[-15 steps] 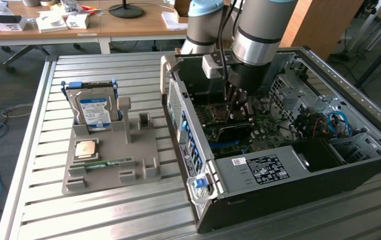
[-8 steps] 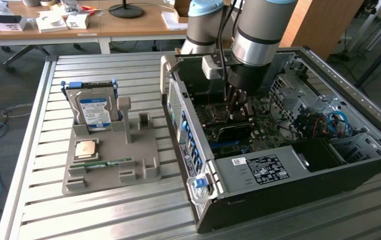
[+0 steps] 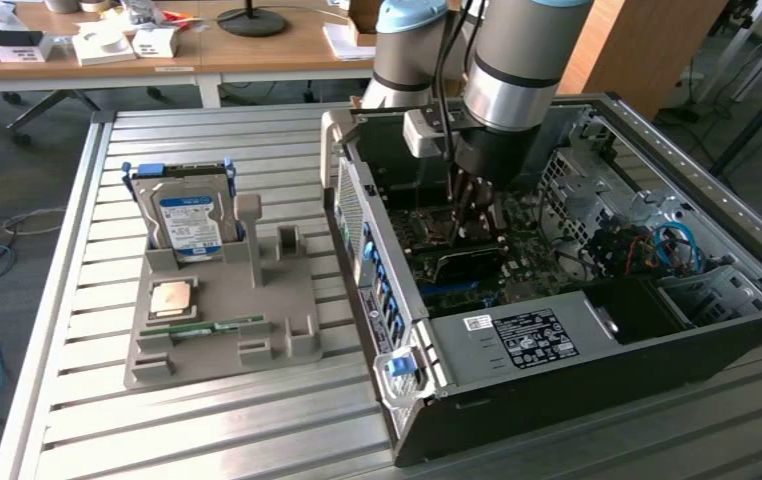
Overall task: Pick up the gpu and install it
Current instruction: 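Press down on the gpu until it lock into place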
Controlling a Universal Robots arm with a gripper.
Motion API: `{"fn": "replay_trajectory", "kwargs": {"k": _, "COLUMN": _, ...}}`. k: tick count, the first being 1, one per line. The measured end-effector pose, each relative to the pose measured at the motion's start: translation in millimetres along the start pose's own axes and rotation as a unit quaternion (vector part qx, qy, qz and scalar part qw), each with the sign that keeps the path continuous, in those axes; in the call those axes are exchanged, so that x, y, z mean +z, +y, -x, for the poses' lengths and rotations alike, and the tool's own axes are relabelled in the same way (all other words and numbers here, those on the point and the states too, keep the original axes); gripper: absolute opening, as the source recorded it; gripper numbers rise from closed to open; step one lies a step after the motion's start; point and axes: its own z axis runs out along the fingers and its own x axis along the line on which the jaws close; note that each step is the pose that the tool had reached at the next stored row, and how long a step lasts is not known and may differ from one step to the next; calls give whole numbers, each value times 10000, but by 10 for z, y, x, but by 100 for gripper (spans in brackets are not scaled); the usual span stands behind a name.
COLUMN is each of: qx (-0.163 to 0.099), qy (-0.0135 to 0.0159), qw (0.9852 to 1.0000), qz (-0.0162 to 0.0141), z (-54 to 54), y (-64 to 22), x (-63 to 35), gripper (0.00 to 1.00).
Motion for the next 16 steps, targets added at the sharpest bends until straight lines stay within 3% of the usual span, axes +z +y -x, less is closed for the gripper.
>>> {"fn": "replay_trajectory", "kwargs": {"k": 16, "qx": 0, "qy": -1, "qw": 10000, "qz": 1, "z": -2, "y": 2, "x": 109, "gripper": 11}}
